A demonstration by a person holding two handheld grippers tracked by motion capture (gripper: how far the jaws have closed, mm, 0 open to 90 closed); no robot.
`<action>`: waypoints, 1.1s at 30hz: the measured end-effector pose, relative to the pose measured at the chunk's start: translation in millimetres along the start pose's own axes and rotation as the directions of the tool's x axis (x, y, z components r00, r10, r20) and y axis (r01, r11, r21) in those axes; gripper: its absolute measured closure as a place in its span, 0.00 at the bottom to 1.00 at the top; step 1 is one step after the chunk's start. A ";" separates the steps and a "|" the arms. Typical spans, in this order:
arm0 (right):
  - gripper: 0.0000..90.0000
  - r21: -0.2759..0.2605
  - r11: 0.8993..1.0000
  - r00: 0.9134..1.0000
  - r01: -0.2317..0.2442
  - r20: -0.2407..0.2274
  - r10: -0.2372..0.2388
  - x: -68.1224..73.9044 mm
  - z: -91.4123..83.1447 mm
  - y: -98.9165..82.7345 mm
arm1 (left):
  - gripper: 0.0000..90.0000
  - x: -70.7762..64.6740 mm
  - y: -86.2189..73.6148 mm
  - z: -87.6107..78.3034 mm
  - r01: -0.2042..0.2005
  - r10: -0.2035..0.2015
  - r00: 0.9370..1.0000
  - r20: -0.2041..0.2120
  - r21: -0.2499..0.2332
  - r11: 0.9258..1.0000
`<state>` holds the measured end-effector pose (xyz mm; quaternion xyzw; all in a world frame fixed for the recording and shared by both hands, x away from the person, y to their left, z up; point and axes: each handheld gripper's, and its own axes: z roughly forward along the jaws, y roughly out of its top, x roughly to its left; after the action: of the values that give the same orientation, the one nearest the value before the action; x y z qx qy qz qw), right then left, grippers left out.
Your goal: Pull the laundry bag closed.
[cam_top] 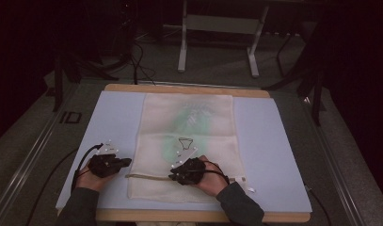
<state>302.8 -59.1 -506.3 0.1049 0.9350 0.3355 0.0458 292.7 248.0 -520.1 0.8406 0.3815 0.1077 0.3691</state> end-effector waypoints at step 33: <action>0.84 0.014 0.999 0.997 0.050 -0.060 -0.049 8.2 31.6 31.3 | 0.99 4.3 -1.6 -3.9 0.015 -0.015 1.000 0.012 -0.016 1.000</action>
<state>304.8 -14.2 -510.9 0.0719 0.9409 0.3300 0.0255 292.9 253.9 -518.9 0.8352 0.3849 0.1032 0.3790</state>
